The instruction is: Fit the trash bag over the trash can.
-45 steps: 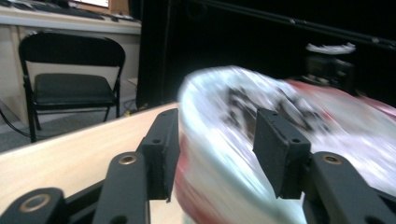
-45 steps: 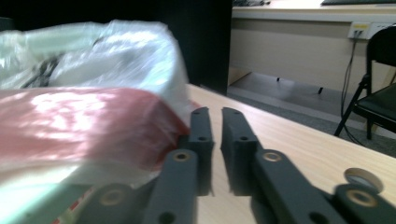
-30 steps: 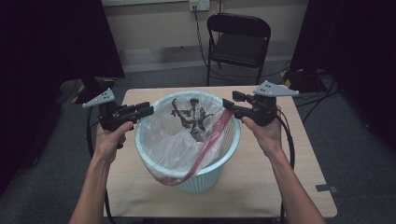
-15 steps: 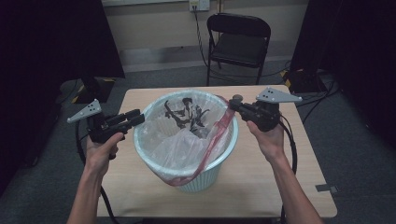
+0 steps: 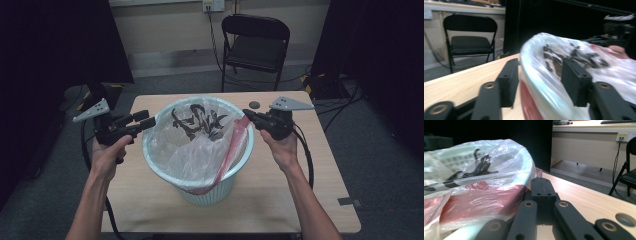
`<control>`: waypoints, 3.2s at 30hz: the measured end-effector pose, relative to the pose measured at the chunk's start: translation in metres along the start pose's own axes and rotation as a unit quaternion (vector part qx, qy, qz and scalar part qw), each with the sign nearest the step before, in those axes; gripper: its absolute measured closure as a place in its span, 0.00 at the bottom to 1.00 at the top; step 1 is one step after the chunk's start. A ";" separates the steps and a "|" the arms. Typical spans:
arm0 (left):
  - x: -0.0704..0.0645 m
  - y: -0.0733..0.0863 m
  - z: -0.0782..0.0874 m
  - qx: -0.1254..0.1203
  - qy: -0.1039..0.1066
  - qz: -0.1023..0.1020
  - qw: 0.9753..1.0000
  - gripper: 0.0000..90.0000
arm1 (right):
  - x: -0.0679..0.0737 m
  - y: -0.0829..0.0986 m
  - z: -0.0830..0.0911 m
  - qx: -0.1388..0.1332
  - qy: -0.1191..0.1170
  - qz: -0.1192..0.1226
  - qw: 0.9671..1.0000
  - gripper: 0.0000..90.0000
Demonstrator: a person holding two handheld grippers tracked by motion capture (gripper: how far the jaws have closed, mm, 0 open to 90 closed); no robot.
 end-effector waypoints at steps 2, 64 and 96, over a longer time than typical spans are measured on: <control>0.006 -0.002 -0.010 0.004 0.012 0.008 1.000 0.52 | -0.003 -0.004 -0.014 0.005 -0.010 0.011 1.000 1.00; -0.013 0.022 0.029 -0.018 -0.003 0.015 1.000 0.64 | 0.018 0.025 0.005 0.014 0.004 0.004 1.000 1.00; -0.011 0.015 -0.006 0.011 0.031 0.017 0.999 0.59 | -0.019 0.002 0.016 0.008 0.071 -0.007 0.997 0.41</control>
Point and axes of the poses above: each handheld gripper's, and its own axes: z roughly backward along the jaws, y roughly out of its underside, x roughly to its left, the point moved 5 cm from there along -z, roughly forward along the jaws, and after that the axes turned 10 degrees about z, right-handed, at the moved point
